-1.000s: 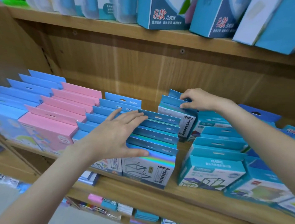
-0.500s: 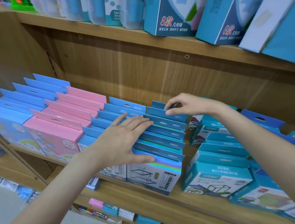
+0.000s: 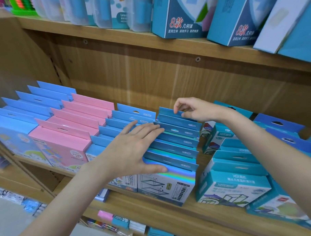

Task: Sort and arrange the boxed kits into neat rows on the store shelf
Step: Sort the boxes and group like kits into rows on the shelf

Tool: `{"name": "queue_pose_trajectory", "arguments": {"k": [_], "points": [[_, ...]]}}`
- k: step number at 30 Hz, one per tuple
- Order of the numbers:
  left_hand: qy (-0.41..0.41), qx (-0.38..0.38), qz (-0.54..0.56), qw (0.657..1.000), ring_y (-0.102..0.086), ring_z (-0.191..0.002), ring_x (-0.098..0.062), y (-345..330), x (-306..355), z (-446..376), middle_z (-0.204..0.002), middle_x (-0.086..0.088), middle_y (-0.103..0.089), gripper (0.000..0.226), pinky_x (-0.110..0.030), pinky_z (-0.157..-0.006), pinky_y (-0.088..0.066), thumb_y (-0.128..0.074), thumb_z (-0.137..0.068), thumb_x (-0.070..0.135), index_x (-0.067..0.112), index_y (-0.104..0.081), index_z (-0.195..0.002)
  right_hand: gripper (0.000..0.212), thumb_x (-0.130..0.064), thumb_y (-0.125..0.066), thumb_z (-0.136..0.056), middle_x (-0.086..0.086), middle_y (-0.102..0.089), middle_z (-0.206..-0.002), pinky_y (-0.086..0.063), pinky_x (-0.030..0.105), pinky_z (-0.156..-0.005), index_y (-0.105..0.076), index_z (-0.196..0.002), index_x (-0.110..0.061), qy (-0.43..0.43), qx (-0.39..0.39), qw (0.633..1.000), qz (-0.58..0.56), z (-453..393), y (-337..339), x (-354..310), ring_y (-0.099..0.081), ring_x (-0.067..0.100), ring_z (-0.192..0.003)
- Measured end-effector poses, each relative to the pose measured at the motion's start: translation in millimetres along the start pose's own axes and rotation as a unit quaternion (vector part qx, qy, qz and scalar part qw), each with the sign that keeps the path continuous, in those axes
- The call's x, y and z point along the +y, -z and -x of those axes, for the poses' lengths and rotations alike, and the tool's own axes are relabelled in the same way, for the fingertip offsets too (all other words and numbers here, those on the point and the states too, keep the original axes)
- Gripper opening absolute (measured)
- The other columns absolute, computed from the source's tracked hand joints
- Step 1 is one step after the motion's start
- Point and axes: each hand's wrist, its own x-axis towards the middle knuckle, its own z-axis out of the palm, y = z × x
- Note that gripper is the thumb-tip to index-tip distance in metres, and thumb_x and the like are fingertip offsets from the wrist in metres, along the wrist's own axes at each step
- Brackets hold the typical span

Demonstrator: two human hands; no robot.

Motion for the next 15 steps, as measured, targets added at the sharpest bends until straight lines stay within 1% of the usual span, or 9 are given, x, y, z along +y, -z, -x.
{"name": "queue_pose_trajectory", "arguments": {"k": [2,4,5,6,7,9,11,13,15], "points": [[-0.001,-0.008,0.042,0.999,-0.013,-0.136,0.002,4.9,-0.9,-1.1,-0.151,0.008,-0.024,0.102,-0.021,-0.111,0.009,-0.034,-0.066,0.083,0.021,-0.022,-0.145,0.018,-0.006,-0.049,-0.092,0.001,-0.060,-0.111,-0.042,0.041,-0.101,-0.053,-0.091,-0.023,0.005,0.052,0.998,-0.033,9.0,-0.3,-1.2,-0.055,0.015,-0.108],[0.006,-0.023,0.102,0.995,0.001,-0.126,0.018,12.6,-2.2,-3.8,-0.151,0.013,-0.017,0.105,-0.009,-0.105,0.015,-0.035,-0.064,0.083,0.022,-0.013,-0.147,0.012,-0.014,-0.048,-0.094,-0.001,-0.058,-0.113,-0.042,0.034,-0.099,-0.056,-0.101,-0.019,-0.007,0.141,0.983,-0.114,24.2,-1.8,-7.1,-0.053,0.015,-0.113],[0.004,-0.023,0.111,0.994,0.006,-0.121,0.022,15.8,-3.2,-6.1,-0.150,0.013,-0.016,0.107,-0.008,-0.104,0.016,-0.031,-0.063,0.084,0.021,-0.011,-0.147,0.016,-0.021,-0.046,-0.095,-0.004,-0.055,-0.116,-0.038,0.030,-0.098,-0.055,-0.109,-0.020,-0.027,0.181,0.969,-0.165,33.4,-3.6,-10.9,-0.049,0.014,-0.118],[-0.003,-0.017,0.101,0.995,0.008,-0.121,0.022,17.8,-4.5,-9.2,-0.151,0.011,-0.015,0.108,-0.012,-0.107,0.016,-0.025,-0.063,0.087,0.020,-0.009,-0.147,0.024,-0.028,-0.042,-0.096,-0.005,-0.051,-0.123,-0.034,0.029,-0.099,-0.052,-0.118,-0.022,-0.054,0.206,0.951,-0.222,42.7,-5.9,-14.1,-0.043,0.015,-0.125],[-0.009,-0.013,0.080,0.997,0.007,-0.125,0.018,19.7,-5.6,-13.6,-0.153,0.008,-0.014,0.111,-0.017,-0.110,0.015,-0.017,-0.063,0.089,0.018,-0.009,-0.147,0.034,-0.036,-0.039,-0.097,-0.006,-0.045,-0.132,-0.030,0.031,-0.105,-0.045,-0.128,-0.024,-0.081,0.216,0.933,-0.277,51.6,-9.3,-17.2,-0.035,0.015,-0.132],[-0.007,-0.023,0.038,0.999,0.005,-0.132,0.009,21.0,-9.2,-24.6,-0.155,0.004,-0.009,0.116,-0.024,-0.112,0.013,-0.002,-0.060,0.090,0.015,-0.007,-0.148,0.054,-0.049,-0.034,-0.095,-0.007,-0.022,-0.152,-0.016,0.041,-0.115,-0.024,-0.143,-0.028,-0.118,0.215,0.902,-0.354,65.0,-16.7,-25.5,-0.017,0.016,-0.142],[0.005,-0.059,0.006,0.998,0.006,-0.138,0.000,17.9,-13.7,-38.2,-0.156,0.000,-0.003,0.123,-0.028,-0.112,0.013,0.006,-0.053,0.092,0.013,-0.002,-0.148,0.062,-0.054,-0.032,-0.093,-0.009,-0.007,-0.156,-0.008,0.044,-0.117,-0.011,-0.146,-0.030,-0.125,0.219,0.875,-0.414,68.5,-24.4,-30.8,-0.006,0.015,-0.144],[0.017,-0.101,-0.022,0.994,0.006,-0.142,-0.009,14.1,-15.1,-49.6,-0.156,-0.005,0.001,0.131,-0.034,-0.112,0.013,0.010,-0.046,0.094,0.010,0.004,-0.147,0.064,-0.056,-0.030,-0.092,-0.010,-0.007,-0.156,-0.008,0.041,-0.116,-0.009,-0.146,-0.030,-0.127,0.220,0.855,-0.452,65.1,-35.4,-32.3,-0.007,0.014,-0.144],[0.026,-0.131,-0.045,0.990,0.004,-0.142,-0.013,13.3,-18.0,-59.4,-0.156,-0.006,0.001,0.139,-0.041,-0.113,0.012,0.011,-0.039,0.096,0.008,0.006,-0.147,0.067,-0.064,-0.031,-0.089,-0.009,-0.014,-0.155,-0.015,0.042,-0.116,-0.011,-0.145,-0.034,-0.127,0.199,0.851,-0.469,58.0,-47.2,-37.0,-0.019,0.014,-0.141]]}}
